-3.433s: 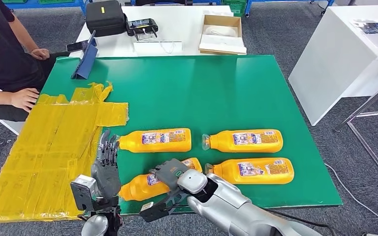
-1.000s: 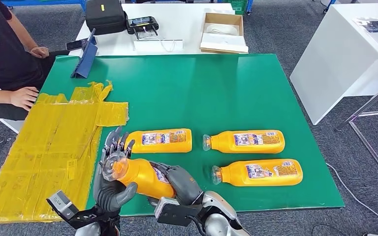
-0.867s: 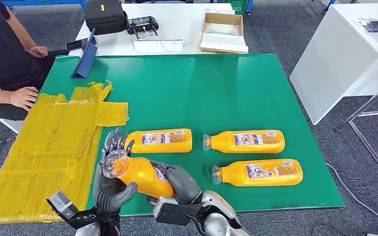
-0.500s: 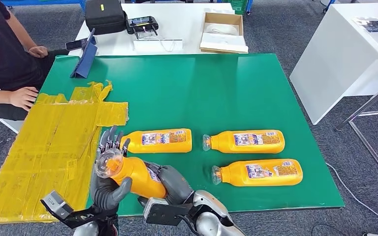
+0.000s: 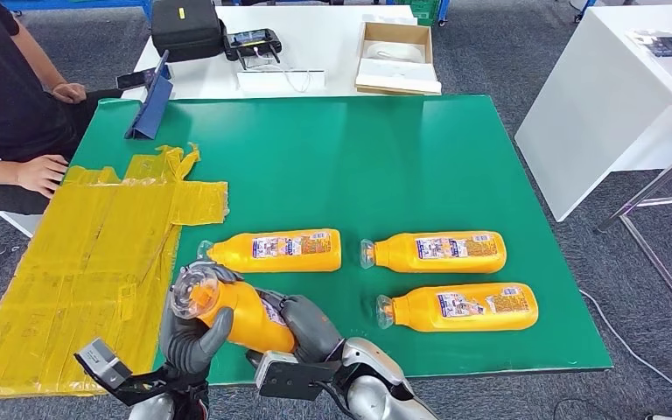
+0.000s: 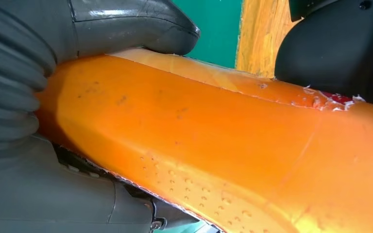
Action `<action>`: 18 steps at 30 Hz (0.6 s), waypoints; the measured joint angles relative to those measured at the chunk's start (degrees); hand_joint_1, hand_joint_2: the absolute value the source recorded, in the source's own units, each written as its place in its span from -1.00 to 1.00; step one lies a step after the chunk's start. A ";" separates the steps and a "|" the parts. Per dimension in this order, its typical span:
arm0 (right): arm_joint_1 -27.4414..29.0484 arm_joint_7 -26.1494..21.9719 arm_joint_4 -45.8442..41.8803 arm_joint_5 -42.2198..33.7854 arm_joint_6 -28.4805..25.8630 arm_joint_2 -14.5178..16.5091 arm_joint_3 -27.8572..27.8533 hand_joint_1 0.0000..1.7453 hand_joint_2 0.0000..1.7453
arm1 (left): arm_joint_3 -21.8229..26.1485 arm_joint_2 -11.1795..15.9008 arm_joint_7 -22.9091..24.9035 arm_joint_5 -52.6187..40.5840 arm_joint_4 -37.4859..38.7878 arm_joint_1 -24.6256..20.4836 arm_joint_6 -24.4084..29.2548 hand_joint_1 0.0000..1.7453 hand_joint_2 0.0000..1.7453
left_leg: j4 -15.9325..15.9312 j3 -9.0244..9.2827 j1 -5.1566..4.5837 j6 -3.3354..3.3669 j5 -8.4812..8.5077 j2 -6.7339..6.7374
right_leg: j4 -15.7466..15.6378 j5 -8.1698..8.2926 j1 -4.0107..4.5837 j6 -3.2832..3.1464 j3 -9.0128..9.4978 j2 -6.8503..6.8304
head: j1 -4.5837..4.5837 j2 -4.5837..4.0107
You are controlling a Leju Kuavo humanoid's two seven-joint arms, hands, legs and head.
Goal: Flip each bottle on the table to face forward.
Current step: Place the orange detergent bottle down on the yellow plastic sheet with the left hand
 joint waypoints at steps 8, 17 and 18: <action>-0.01 -0.03 0.25 0.02 -1.34 -0.03 0.03 -1.00 1.00 | 0.22 0.00 0.00 0.03 0.00 -0.04 -0.55 1.00 1.00 | 0.00 0.00 0.00 0.00 0.00 0.00 | 0.00 0.00 0.00 0.00 0.00 0.00 | 0.00 0.00; 0.36 0.65 -1.84 1.01 -3.66 -0.75 -0.84 -1.00 1.00 | 0.31 0.00 0.00 0.05 -2.06 0.64 -1.95 1.00 1.00 | 0.00 0.00 0.00 0.00 0.00 0.00 | 0.00 0.00 0.00 0.00 0.00 0.00 | -0.01 0.00; 0.73 0.62 -2.64 1.36 -3.95 -0.96 -1.14 -1.00 1.00 | 0.37 0.00 0.00 -0.12 -3.13 0.92 -1.95 1.00 1.00 | 0.00 0.00 0.00 0.00 0.00 0.00 | 0.00 0.00 0.00 0.00 0.00 0.00 | -0.01 0.00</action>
